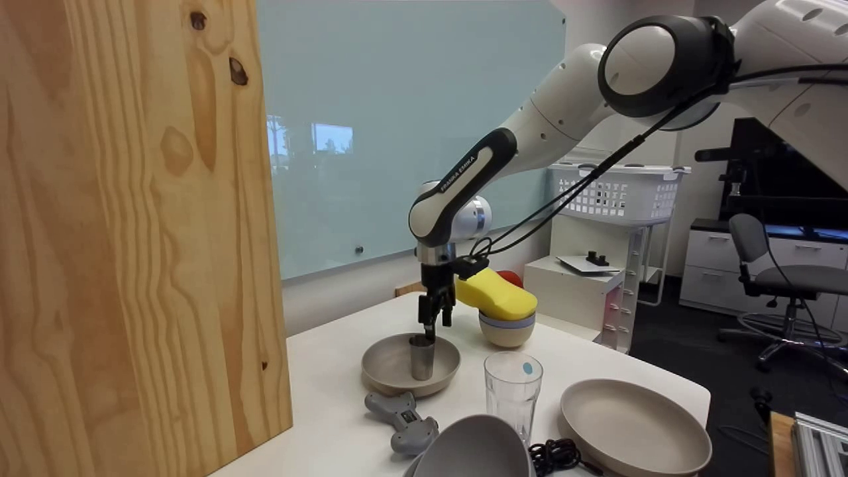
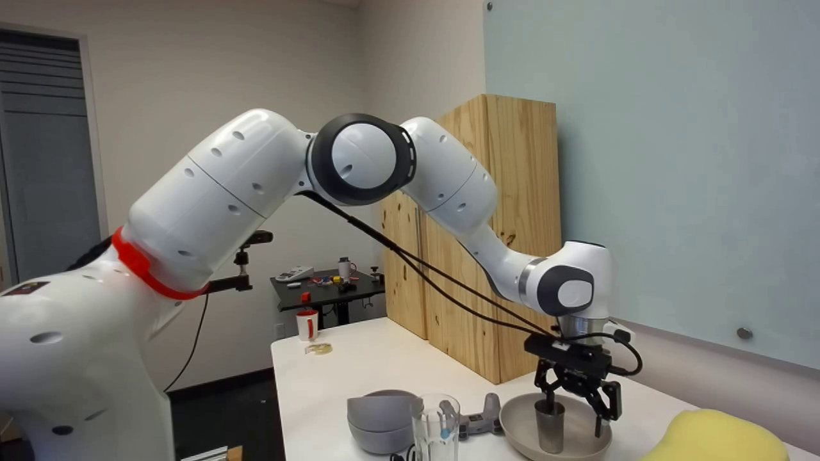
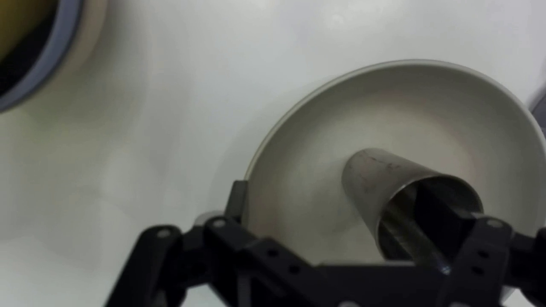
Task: Put the silver cup in the glass cup
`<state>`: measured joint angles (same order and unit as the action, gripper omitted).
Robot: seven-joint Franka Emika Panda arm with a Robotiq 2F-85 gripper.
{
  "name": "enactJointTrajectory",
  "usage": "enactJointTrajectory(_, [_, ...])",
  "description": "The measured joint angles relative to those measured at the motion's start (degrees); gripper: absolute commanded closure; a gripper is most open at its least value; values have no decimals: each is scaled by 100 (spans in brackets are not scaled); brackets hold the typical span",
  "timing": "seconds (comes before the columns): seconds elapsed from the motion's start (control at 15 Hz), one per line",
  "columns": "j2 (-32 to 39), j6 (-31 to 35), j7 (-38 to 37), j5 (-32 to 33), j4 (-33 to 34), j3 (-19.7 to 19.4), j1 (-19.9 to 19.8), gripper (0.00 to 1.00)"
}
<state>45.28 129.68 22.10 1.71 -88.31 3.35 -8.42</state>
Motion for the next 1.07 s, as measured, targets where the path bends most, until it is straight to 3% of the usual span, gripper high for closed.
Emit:
enactJointTrajectory(0.73, [129,254,0,0,4,11,-1,0])
enactJointTrajectory(0.8, [140,260,0,1,4,15,3,25])
enactJointTrajectory(0.87, [153,264,0,1,4,21,5,26])
enactJointTrajectory(1.07, [213,285,0,1,7,46,5,51])
